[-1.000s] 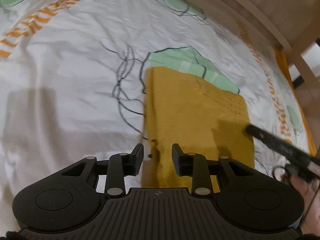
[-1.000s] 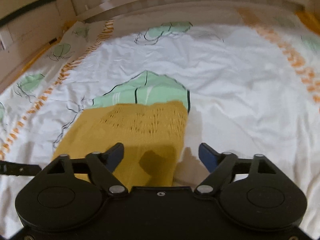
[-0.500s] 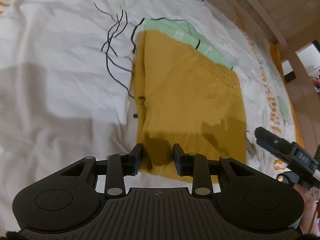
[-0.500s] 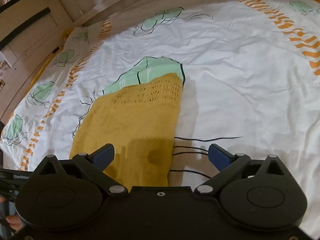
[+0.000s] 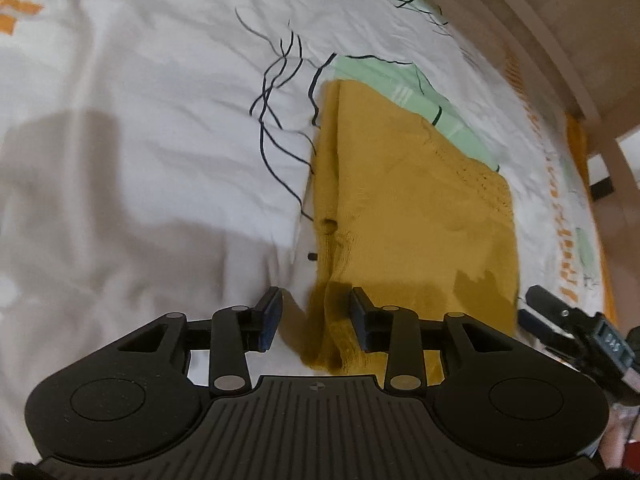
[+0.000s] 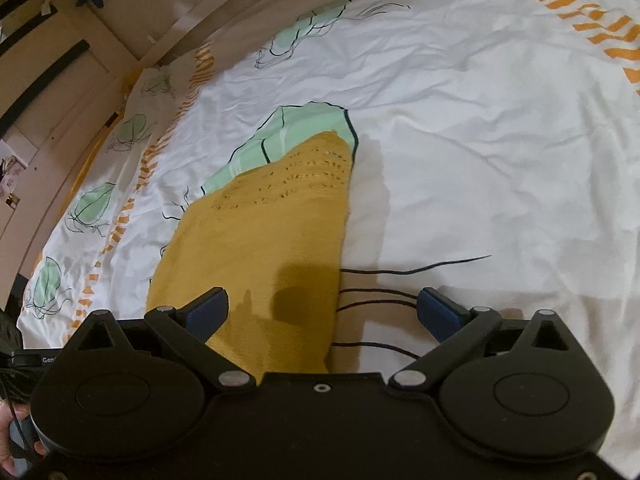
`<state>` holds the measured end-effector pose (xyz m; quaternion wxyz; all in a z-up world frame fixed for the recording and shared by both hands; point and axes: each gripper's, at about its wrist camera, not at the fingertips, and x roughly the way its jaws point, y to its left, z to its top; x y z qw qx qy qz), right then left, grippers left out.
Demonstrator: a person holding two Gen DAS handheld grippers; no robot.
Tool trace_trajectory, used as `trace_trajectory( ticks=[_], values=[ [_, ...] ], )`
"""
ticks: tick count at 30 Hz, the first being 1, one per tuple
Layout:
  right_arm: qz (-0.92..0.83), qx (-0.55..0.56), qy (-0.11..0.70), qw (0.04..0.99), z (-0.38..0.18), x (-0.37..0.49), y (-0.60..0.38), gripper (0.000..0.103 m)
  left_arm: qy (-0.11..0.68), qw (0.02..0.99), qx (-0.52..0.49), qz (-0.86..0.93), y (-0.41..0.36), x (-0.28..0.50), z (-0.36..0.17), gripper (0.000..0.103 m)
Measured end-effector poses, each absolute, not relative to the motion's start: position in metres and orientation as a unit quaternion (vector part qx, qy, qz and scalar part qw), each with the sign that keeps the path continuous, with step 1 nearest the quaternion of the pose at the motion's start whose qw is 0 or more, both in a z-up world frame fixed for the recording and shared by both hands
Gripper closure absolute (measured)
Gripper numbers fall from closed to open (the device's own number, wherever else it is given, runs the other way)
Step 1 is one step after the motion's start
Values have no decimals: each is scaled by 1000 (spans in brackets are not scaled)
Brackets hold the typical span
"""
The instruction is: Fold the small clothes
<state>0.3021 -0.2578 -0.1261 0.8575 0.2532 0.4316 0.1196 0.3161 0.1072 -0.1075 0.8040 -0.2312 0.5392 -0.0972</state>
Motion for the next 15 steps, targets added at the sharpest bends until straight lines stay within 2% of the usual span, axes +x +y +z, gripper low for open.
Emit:
trace_trajectory(
  ticks=[3, 11, 15],
  values=[
    [123, 257, 430, 857, -127, 301, -260, 1, 548, 789, -253, -113, 103, 317, -112, 65],
    [154, 270, 424, 851, -128, 312, -261, 0, 550, 783, -249, -147, 76, 331, -121, 47],
    [164, 286, 419, 846, -135, 327, -261, 0, 544, 781, -265, -154, 73, 338, -123, 46]
  ],
)
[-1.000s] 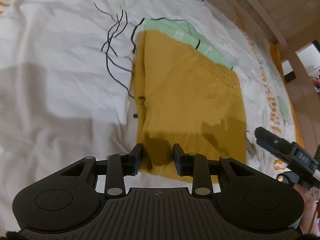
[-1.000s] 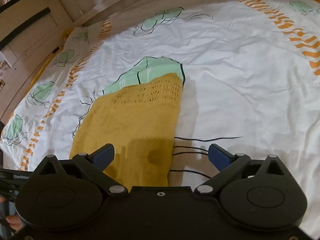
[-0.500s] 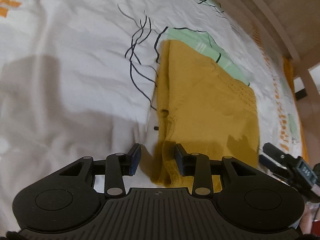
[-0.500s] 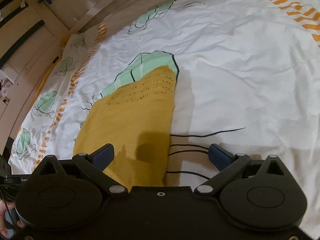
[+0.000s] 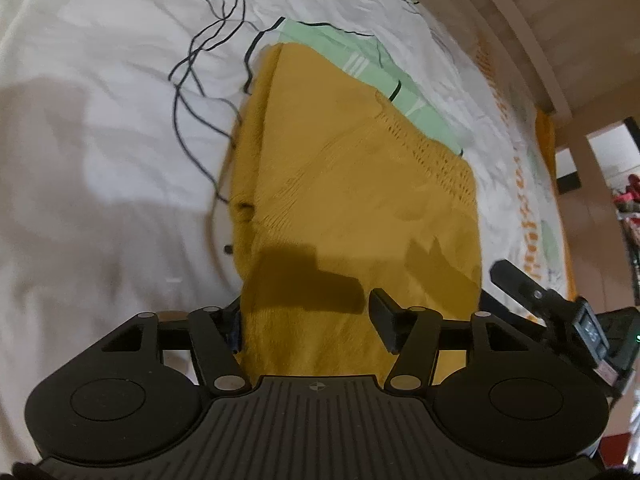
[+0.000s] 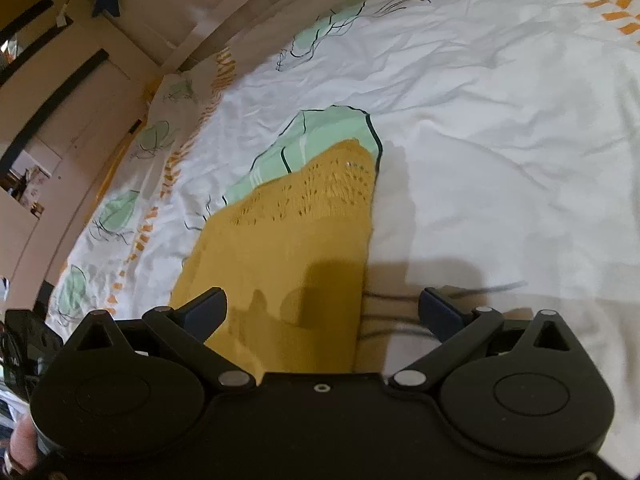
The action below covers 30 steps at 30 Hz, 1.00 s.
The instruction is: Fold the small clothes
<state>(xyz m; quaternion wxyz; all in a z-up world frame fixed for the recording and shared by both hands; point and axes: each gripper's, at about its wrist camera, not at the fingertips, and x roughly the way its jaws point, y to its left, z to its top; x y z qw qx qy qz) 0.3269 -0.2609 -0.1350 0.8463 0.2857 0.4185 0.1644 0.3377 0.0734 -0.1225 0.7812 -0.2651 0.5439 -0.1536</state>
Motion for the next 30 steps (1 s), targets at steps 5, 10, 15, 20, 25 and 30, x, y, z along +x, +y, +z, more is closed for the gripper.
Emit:
trace_trajectory(
  ticks=[5, 10, 15, 20, 25, 30],
  values=[
    [169, 313, 407, 841, -145, 345, -262, 0, 536, 781, -276, -160, 68, 345, -126, 43],
    [188, 329, 397, 836, -150, 360, -259, 0, 531, 786, -265, -172, 60, 349, -125, 36],
    [222, 330, 394, 829, -152, 369, -249, 0, 525, 793, -238, -198, 52, 346, -121, 34],
    [230, 316, 402, 828, -152, 368, -248, 13, 530, 780, -261, -206, 53, 344, -122, 64],
    [196, 306, 427, 828, -153, 363, -259, 59, 530, 782, -261, -201, 54, 340, -120, 88],
    [185, 311, 430, 827, -140, 350, -263, 64, 516, 788, -250, -223, 45, 326, -105, 89]
  ],
)
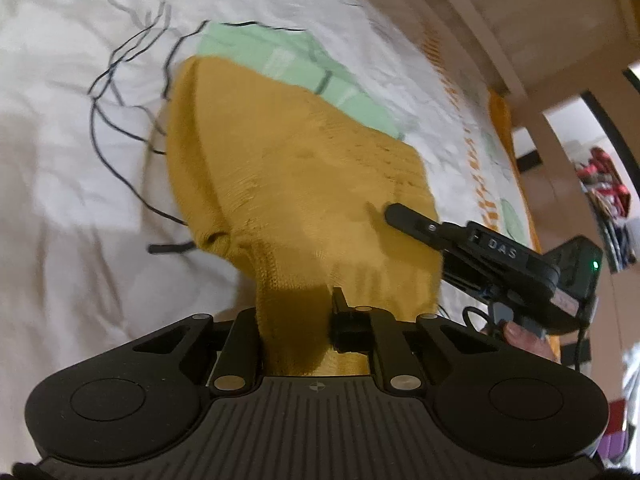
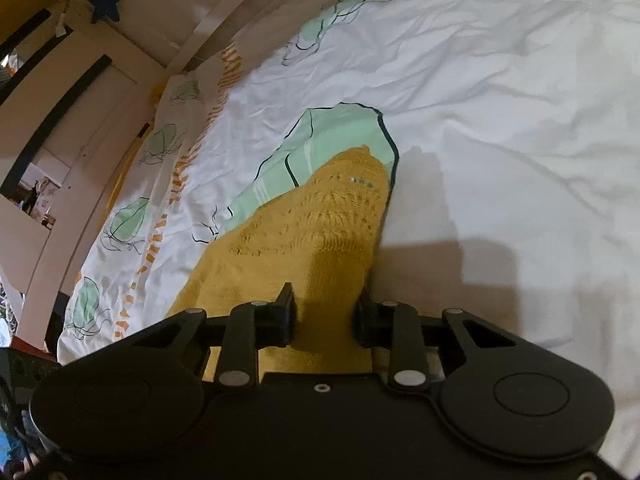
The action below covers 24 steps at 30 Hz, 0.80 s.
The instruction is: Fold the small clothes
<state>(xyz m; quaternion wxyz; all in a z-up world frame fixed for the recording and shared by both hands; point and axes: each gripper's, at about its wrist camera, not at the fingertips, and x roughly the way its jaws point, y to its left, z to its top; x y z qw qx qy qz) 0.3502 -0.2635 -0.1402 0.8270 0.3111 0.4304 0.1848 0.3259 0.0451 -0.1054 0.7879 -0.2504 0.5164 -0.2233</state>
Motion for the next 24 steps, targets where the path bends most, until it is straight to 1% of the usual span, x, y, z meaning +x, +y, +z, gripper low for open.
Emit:
trace_trajectory(
  ticks=[6, 20, 24],
  values=[
    [168, 313, 451, 819, -126, 312, -278, 64, 532, 768, -250, -255, 28, 294, -96, 90],
    [152, 331, 482, 797, -108, 176, -315, 63, 545, 745, -221, -315, -19, 171, -84, 89],
    [121, 287, 467, 828, -107, 157, -319, 62, 541, 767, -201, -281, -22, 149, -90, 88]
  ],
)
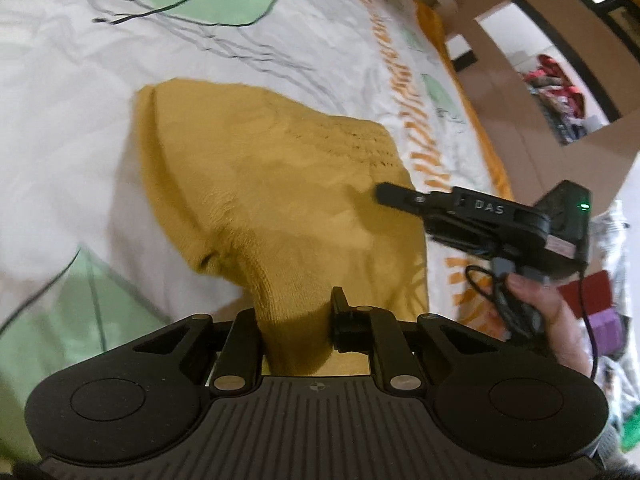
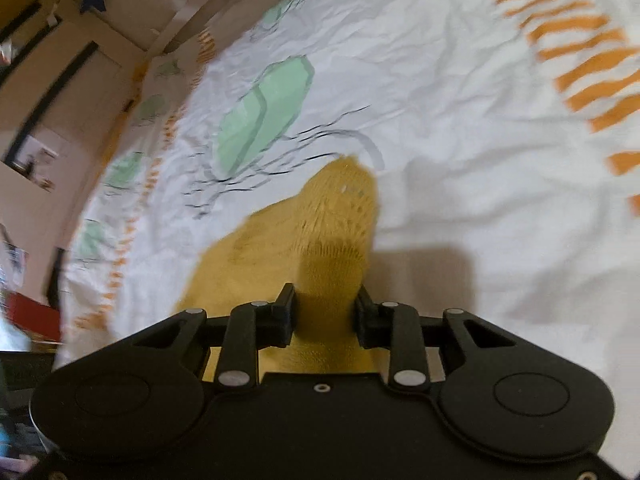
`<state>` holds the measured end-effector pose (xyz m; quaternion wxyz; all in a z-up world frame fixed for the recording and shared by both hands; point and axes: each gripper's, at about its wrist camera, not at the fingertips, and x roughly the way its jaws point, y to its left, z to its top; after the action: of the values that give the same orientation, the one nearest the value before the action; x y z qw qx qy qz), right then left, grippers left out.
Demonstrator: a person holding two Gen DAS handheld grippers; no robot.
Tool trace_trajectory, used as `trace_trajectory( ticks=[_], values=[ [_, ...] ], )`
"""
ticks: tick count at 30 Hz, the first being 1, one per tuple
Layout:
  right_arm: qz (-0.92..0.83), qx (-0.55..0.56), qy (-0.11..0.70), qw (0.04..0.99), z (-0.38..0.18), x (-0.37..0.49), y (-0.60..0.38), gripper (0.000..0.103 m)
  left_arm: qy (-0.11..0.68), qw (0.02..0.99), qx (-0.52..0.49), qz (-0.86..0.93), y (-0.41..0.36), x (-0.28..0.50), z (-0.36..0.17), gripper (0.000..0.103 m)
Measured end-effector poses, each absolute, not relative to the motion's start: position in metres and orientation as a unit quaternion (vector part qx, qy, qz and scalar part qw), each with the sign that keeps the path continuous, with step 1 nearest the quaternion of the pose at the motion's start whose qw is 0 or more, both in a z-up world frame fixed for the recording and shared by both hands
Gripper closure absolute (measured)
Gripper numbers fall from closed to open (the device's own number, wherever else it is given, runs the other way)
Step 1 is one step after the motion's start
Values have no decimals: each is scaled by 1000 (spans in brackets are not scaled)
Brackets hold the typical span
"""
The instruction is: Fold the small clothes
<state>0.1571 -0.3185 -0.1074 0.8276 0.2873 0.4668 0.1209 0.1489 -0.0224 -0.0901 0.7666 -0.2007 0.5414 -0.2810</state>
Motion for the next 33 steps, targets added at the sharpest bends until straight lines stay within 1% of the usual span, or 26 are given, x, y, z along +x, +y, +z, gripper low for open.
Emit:
trace_trajectory(
  ticks=[6, 8, 12, 14, 21, 24, 26, 29, 33],
  values=[
    [80, 251, 432, 863, -110, 155, -327, 58, 527, 809, -141, -219, -20, 124, -102, 84],
    [80, 233, 426, 870, -110, 154, -323, 53, 523, 815, -134, -209, -18, 120, -107, 78],
    [79, 220, 415, 879, -117, 148, -320, 52, 506, 830, -123, -198, -19, 108, -108, 76],
    [79, 211, 407, 885, -118, 144, -321, 47, 493, 841, -114, -191, -21, 99, -104, 76],
    [92, 194, 357, 909, -98, 122, -325, 47, 388, 908, -59, -146, -21, 67, -68, 77],
    [95, 173, 338, 920, -92, 119, -321, 43, 364, 921, -43, -131, -26, 77, -59, 77],
    [95, 147, 331, 927, -90, 121, -314, 37, 366, 922, -36, -123, -31, 90, -58, 77],
    [98, 126, 332, 930, -92, 128, -306, 36, 369, 922, -24, -117, -43, 116, -62, 77],
    [94, 124, 340, 928, -99, 141, -302, 36, 379, 919, -11, -112, -50, 143, -71, 77]
  ],
)
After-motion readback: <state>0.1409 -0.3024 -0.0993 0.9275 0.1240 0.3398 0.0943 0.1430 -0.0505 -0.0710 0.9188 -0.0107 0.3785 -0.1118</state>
